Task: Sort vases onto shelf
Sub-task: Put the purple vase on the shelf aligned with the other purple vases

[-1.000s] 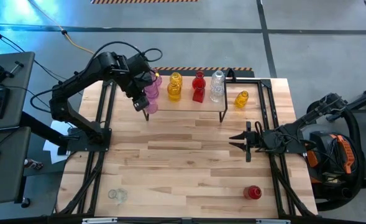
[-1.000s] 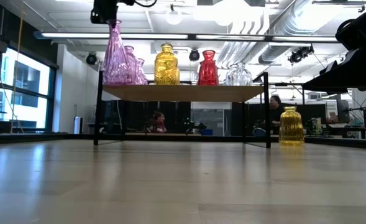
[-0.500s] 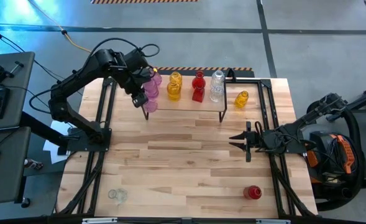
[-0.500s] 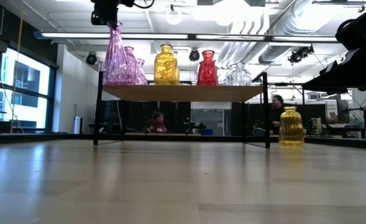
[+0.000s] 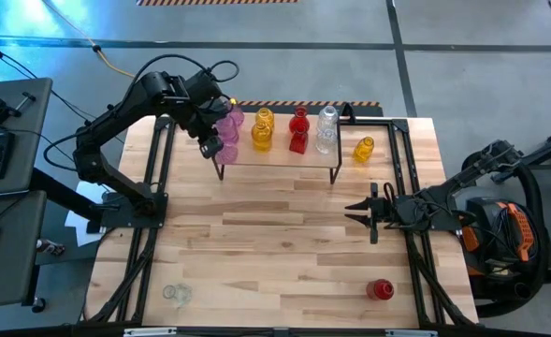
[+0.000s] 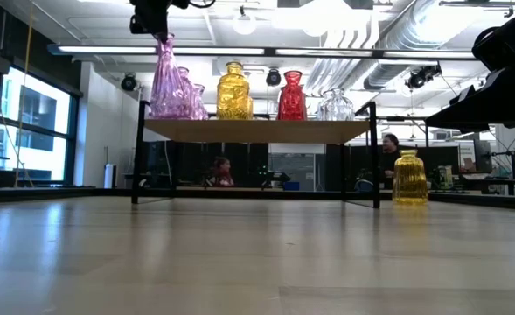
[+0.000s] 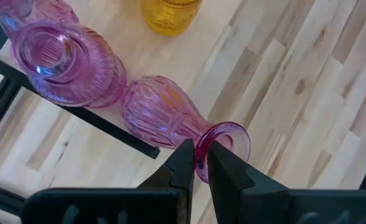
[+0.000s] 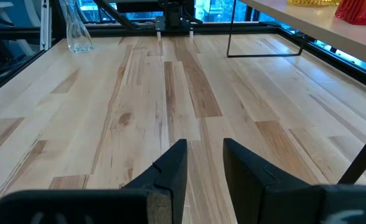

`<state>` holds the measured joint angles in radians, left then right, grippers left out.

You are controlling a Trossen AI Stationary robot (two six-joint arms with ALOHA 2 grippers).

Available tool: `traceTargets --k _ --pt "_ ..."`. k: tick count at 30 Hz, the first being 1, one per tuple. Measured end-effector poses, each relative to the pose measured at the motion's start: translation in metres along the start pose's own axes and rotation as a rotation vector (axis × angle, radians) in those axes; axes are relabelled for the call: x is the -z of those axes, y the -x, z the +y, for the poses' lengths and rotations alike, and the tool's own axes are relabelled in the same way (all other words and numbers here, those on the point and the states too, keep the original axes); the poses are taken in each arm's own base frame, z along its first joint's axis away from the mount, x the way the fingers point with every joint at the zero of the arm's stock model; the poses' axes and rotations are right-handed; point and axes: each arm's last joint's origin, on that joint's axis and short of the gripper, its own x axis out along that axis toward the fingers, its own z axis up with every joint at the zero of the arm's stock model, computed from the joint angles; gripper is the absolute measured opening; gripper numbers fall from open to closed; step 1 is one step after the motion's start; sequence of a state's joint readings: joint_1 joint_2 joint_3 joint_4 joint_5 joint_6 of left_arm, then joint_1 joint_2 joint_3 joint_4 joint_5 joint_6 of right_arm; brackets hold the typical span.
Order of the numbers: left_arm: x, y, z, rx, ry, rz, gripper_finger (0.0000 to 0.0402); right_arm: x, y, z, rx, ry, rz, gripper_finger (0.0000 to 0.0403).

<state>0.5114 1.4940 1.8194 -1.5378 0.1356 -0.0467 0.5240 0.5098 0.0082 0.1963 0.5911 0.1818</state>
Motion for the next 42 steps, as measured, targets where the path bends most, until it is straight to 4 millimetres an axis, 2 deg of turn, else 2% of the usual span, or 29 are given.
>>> traceTargets --k 18,42 --pt "-0.0002 -0.0002 -0.0005 0.008 0.000 0.000 0.0025 0.0001 0.0000 0.0000 0.000 0.000 0.000 0.0087" --pt "-0.0042 -0.0070 0.0001 0.011 0.023 0.030 0.0056 0.0000 0.0000 0.0000 0.000 0.000 0.000 0.0087"
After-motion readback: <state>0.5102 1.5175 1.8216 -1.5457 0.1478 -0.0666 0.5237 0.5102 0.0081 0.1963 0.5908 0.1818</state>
